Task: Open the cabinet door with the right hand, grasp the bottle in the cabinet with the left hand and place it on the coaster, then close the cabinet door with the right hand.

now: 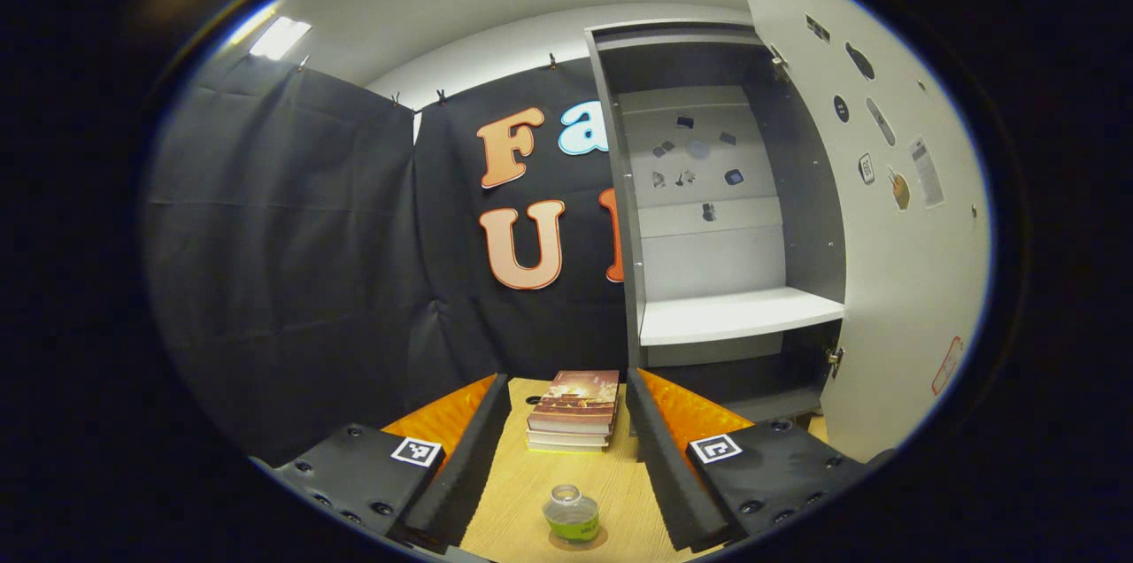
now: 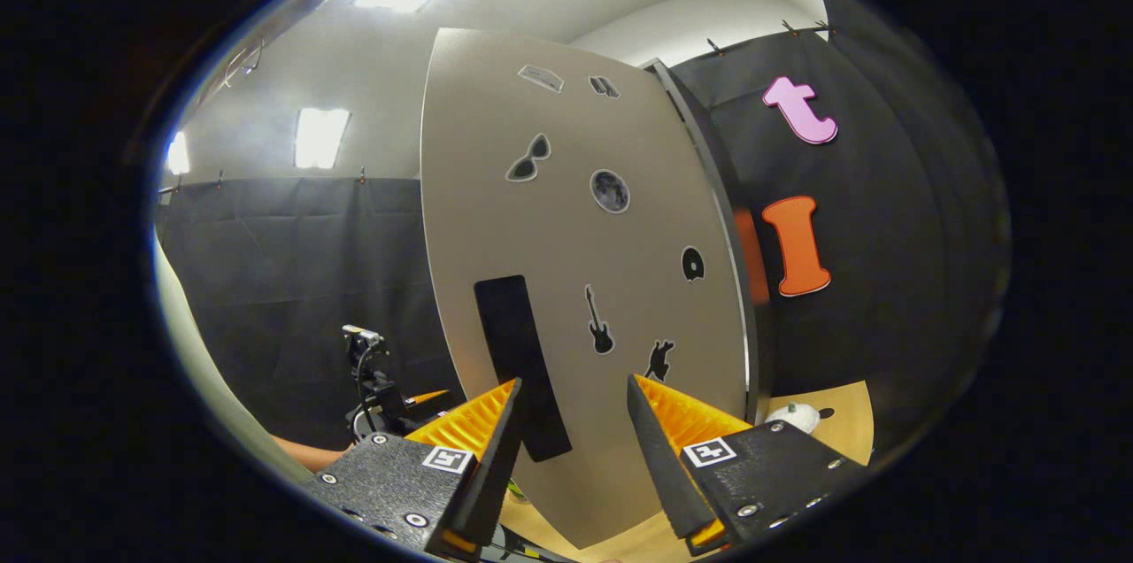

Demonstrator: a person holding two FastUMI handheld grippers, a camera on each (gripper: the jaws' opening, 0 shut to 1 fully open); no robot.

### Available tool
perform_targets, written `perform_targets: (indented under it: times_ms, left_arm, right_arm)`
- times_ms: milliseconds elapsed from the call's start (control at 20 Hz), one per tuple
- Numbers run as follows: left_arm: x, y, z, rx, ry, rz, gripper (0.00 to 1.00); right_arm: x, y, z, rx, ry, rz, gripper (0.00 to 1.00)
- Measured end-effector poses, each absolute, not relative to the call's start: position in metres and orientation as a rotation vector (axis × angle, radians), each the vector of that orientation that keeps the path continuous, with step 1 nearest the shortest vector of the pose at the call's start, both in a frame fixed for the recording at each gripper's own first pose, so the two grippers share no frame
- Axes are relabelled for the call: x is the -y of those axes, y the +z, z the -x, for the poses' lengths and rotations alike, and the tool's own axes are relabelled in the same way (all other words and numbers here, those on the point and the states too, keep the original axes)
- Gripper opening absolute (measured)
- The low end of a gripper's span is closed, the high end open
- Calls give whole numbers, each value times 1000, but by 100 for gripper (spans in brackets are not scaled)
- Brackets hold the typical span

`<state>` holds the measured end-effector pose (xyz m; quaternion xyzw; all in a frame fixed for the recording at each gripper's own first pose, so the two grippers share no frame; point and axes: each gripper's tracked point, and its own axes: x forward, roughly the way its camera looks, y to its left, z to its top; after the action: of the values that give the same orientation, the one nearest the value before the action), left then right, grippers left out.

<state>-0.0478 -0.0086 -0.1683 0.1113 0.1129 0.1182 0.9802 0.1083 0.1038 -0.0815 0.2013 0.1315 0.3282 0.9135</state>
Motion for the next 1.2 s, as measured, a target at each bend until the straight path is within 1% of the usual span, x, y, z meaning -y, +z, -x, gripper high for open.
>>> perform_targets:
  times_ms: [350,400,450,500,550,700,750,800,1000,1150,1200]
  left_arm:
    - [-25,-162,7,-206,177,-190,87]
    - [-31,-163,5,-207,173,-180,86]
    - [-35,-164,2,-209,163,-172,86]
    - [-40,-166,1,-213,159,-171,87]
    - [-47,-168,-1,-217,162,-175,85]
    - [-64,-168,0,-218,168,-183,87]
    - [-71,-168,1,-217,175,-183,87]
    - [-80,-166,2,-213,182,-181,87]
    - [-119,-167,8,-216,233,-164,87]
    - [-147,-168,9,-221,275,-165,87]
    - [-155,-167,8,-216,284,-169,87]
  right_arm:
    - [-131,-86,-109,-295,657,-380,75]
    - [-132,-87,-111,-298,652,-381,84]
    - [-134,-86,-113,-290,650,-387,76]
    - [-136,-83,-115,-281,650,-396,85]
    - [-141,-78,-120,-271,653,-409,77]
    - [-157,-68,-134,-250,649,-416,77]
    - [-161,-69,-140,-248,641,-400,87]
    - [-163,-71,-146,-252,628,-380,80]
    - [-175,-83,-149,-291,617,-365,81]
    - [-182,-93,-158,-316,577,-324,82]
    - [-188,-92,-159,-321,589,-325,82]
